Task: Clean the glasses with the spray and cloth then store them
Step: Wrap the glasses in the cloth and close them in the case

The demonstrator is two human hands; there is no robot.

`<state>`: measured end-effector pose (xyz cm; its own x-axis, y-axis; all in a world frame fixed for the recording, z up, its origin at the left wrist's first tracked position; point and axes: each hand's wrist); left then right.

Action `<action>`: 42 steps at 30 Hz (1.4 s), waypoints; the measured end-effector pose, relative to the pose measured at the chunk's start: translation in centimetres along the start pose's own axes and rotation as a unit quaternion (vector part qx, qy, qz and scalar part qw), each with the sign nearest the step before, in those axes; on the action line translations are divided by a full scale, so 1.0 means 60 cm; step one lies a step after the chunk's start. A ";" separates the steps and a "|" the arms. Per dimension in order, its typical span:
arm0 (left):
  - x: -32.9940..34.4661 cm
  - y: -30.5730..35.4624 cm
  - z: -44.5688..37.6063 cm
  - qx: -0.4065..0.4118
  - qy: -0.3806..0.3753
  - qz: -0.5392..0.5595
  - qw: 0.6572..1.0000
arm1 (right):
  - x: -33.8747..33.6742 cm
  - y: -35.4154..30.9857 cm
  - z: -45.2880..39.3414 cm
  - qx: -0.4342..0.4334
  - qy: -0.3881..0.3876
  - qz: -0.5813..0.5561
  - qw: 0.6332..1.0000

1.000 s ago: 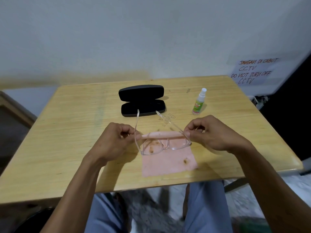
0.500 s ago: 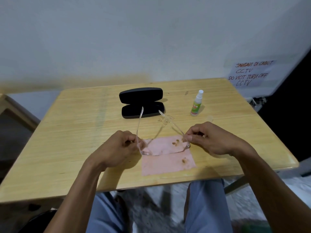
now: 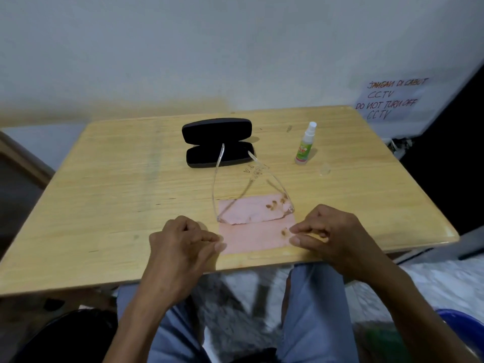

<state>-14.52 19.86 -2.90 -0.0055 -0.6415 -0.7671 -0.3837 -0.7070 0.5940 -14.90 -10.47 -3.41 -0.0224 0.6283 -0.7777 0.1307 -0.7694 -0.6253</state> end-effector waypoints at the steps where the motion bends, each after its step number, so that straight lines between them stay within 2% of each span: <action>1: 0.005 0.000 -0.001 0.002 -0.005 -0.006 1.000 | 0.002 0.003 -0.001 0.004 0.001 0.005 1.000; 6: 0.021 0.001 -0.010 -0.010 0.007 -0.031 0.999 | 0.008 0.005 -0.003 0.018 0.016 0.010 1.000; 10: 0.031 0.004 -0.007 0.026 0.028 -0.047 0.998 | 0.017 0.001 -0.001 0.002 0.022 0.031 0.999; 12: 0.032 0.007 -0.006 0.043 0.065 -0.042 0.996 | 0.020 -0.003 -0.001 0.001 0.034 0.022 0.999; 16: 0.033 0.019 -0.022 0.057 0.143 -0.074 0.985 | 0.018 -0.017 -0.015 -0.031 0.136 0.013 0.990; 19: 0.038 0.026 -0.042 0.060 0.172 -0.090 0.979 | 0.018 -0.020 -0.031 -0.066 0.200 0.015 0.977; 23: 0.052 0.029 -0.059 0.088 0.211 -0.137 0.964 | 0.029 -0.019 -0.046 -0.101 0.243 0.046 0.964; 28: 0.066 0.034 -0.072 0.109 0.262 -0.243 0.928 | 0.044 -0.016 -0.055 -0.154 0.320 0.121 0.927; 36: 0.076 0.034 -0.092 0.078 0.268 -0.353 0.893 | 0.062 -0.021 -0.073 -0.174 0.373 0.143 0.900; 39: 0.080 0.036 -0.094 0.082 0.296 -0.337 0.890 | 0.065 -0.031 -0.075 -0.148 0.397 0.114 0.899; 42: 0.072 0.036 -0.077 0.095 0.341 -0.249 0.901 | 0.063 -0.037 -0.063 -0.101 0.386 0.036 0.916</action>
<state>-11.12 14.20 -3.84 0.7556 -0.3384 -0.5609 -0.3335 -0.9357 0.1152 -11.50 -5.97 -4.74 0.6912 0.5316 -0.4895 0.2867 -0.8235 -0.4895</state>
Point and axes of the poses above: each hand's wrist, its own z-axis away from the middle knuckle, its own x-axis out of the palm, y = z × x, and after that the axes turned 10 degrees about x, right-handed
